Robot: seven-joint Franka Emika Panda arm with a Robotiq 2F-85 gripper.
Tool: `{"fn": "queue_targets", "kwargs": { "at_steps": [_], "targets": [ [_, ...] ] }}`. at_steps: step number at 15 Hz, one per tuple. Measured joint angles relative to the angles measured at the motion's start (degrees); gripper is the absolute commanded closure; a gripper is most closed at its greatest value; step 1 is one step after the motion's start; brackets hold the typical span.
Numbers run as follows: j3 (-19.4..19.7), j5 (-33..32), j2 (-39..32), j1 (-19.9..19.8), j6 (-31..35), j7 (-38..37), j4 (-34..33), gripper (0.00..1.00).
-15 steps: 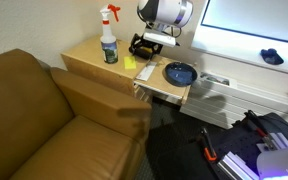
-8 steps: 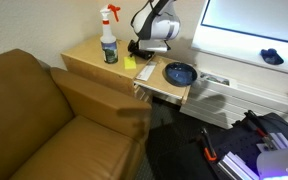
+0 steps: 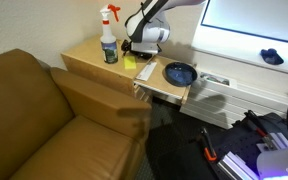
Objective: Use the yellow sponge to wipe the black bowl
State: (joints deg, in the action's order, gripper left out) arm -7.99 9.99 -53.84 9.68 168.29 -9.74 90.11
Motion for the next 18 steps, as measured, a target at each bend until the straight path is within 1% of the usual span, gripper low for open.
{"fn": "queue_targets", "kwargs": {
  "at_steps": [6, 10, 18],
  "targets": [
    [0.2, -0.1, -1.3, 1.0, -0.5, 0.0, -1.5, 0.00],
    [1.2, -0.1, -2.7, 2.2, -2.5, -0.7, -3.5, 0.00],
    [1.2, -0.1, -4.1, 2.2, -2.5, -0.7, -4.1, 0.00]
  ]
}}
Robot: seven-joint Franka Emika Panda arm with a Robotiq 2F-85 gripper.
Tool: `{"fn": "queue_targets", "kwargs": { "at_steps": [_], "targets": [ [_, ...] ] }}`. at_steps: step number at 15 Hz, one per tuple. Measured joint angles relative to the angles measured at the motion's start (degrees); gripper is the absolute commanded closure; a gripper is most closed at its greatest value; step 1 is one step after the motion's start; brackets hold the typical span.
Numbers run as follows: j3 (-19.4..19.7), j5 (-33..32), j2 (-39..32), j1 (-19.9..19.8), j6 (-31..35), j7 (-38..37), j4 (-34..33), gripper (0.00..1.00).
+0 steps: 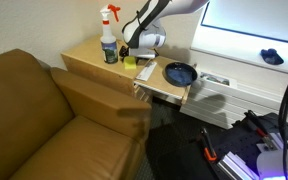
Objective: Use the yellow sponge to wipe the black bowl
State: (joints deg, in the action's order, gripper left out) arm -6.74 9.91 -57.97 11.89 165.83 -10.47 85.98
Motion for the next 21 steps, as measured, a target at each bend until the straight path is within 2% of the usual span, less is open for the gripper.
{"fn": "queue_targets", "kwargs": {
  "at_steps": [10, 11, 12, 16, 21],
  "targets": [
    [-0.1, 0.0, 0.0, 0.0, -0.3, 0.0, 0.0, 0.00],
    [-0.1, 0.0, 0.0, 0.0, -0.4, 0.0, 0.0, 0.25],
    [-0.1, 0.0, 0.0, 0.0, -0.8, 0.0, 0.0, 0.27],
    [0.4, -0.2, 0.3, 0.1, -2.8, 0.0, -0.3, 0.55],
    [0.7, -0.2, 0.6, 0.1, -4.1, 0.0, -0.8, 0.84]
  ]
}}
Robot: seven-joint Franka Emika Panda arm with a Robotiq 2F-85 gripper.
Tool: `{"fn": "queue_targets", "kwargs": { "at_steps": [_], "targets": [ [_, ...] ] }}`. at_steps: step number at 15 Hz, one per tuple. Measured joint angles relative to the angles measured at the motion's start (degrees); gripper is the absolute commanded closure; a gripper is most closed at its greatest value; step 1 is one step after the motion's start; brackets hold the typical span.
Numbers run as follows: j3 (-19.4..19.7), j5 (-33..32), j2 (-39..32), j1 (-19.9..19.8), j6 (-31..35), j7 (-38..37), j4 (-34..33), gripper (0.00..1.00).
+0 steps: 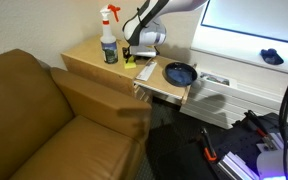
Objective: Use the yellow sponge to wipe the black bowl
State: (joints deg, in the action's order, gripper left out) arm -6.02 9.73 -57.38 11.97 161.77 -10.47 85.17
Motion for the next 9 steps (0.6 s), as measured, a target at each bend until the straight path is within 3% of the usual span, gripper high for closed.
{"fn": "queue_targets", "kwargs": {
  "at_steps": [2, 3, 9],
  "targets": [
    [0.1, 0.0, 0.0, 0.0, -0.1, 0.0, -0.2, 0.97],
    [0.1, 0.0, 0.1, -0.1, -0.1, -0.1, -0.2, 0.99],
    [0.0, 0.3, 0.1, -0.2, 0.0, -1.5, -0.3, 0.97]
  ]
}}
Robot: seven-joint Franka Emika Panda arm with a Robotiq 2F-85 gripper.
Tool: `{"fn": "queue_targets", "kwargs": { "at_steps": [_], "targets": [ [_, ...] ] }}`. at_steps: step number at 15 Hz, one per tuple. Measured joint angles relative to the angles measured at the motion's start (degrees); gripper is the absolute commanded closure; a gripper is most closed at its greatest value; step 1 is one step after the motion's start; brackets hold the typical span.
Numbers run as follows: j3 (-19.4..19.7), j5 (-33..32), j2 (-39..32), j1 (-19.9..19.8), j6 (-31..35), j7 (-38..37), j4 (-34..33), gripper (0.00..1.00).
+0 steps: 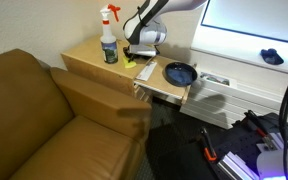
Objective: Use the yellow sponge to wipe the black bowl
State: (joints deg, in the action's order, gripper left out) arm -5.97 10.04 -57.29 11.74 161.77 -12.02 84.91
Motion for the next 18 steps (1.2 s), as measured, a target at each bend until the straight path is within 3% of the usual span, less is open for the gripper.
{"fn": "queue_targets", "kwargs": {
  "at_steps": [4, 8, 11, 15, 18],
  "targets": [
    [-0.4, 1.8, 0.1, -1.0, 1.4, -0.9, 0.7, 0.97],
    [-3.8, 5.5, 2.7, -5.2, 8.8, -0.3, 7.0, 0.97],
    [-12.0, 8.2, 6.6, -12.7, 15.6, 2.4, 15.3, 0.97],
    [-29.0, 9.4, 10.9, -28.4, 21.1, 5.5, 27.6, 0.97],
    [-35.5, 9.7, 14.6, -38.1, 23.4, 4.0, 37.7, 0.97]
  ]
}}
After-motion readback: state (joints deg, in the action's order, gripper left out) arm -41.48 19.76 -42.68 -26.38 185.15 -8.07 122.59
